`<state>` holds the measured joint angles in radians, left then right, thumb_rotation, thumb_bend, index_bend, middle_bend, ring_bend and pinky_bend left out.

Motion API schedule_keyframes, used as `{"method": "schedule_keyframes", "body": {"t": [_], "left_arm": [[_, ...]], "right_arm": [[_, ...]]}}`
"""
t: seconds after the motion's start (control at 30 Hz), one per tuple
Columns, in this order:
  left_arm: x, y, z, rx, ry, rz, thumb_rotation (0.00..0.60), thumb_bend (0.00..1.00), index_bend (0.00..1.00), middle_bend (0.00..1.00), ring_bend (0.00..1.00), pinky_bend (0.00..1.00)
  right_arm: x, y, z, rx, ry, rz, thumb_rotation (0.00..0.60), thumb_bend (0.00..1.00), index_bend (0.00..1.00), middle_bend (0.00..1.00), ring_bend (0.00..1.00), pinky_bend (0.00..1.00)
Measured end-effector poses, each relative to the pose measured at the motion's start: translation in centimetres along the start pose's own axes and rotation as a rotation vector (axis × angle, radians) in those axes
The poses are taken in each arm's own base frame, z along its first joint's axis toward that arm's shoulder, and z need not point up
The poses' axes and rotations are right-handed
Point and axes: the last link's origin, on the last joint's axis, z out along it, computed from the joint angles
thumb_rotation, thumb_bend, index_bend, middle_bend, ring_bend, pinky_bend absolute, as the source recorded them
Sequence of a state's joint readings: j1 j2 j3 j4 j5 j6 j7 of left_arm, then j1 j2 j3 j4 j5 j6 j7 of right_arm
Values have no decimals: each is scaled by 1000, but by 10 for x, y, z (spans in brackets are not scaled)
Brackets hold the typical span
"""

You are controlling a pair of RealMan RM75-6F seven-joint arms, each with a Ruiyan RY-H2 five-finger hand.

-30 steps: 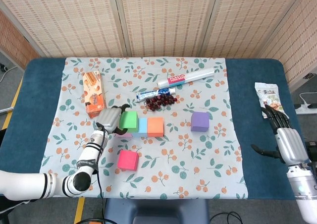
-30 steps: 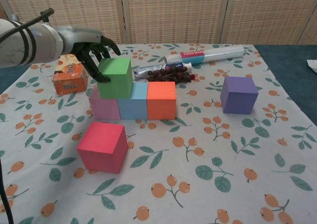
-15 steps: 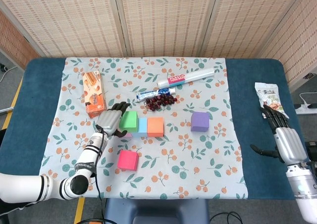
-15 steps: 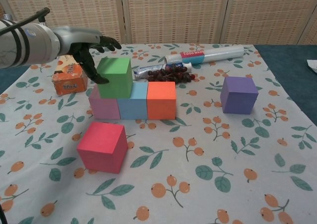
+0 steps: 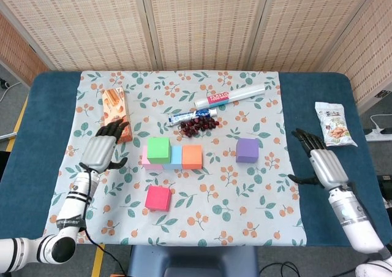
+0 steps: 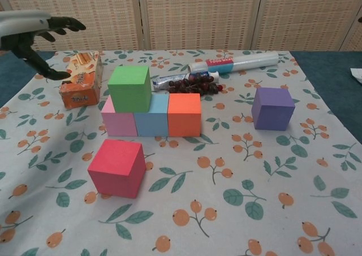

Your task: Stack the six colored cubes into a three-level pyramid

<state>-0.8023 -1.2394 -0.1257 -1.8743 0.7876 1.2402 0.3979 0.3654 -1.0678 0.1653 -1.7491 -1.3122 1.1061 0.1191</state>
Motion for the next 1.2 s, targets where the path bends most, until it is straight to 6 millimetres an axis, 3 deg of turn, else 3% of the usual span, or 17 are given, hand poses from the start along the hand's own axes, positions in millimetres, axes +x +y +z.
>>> {"method": "schedule_keyframes", "body": {"t": [0.23,0.57,0.83,1.2], "left_arm": [[9,-58,-25,74,103,-11,600,315,115,7,0,102],[13,-102,-51,80,135,-41,600,316,146,20,0,98],[10,-112,-67,54,128,-50,600,317,162,20,0,101],[-3,-116,-68,53,84,-76,600,315,165,20,0,107]], "right_arm": [[-29,-4,42,-24,-48,-50,600,62,27,6,0,0],[-64,-11,86,-54,-115,-89,600,62,43,6,0,0],[-84,-22,114,-61,-139,-91,600,67,112,45,0,3],[-100,-33,136,-99,-129,-68,600,100,246,86,0,23]]}}
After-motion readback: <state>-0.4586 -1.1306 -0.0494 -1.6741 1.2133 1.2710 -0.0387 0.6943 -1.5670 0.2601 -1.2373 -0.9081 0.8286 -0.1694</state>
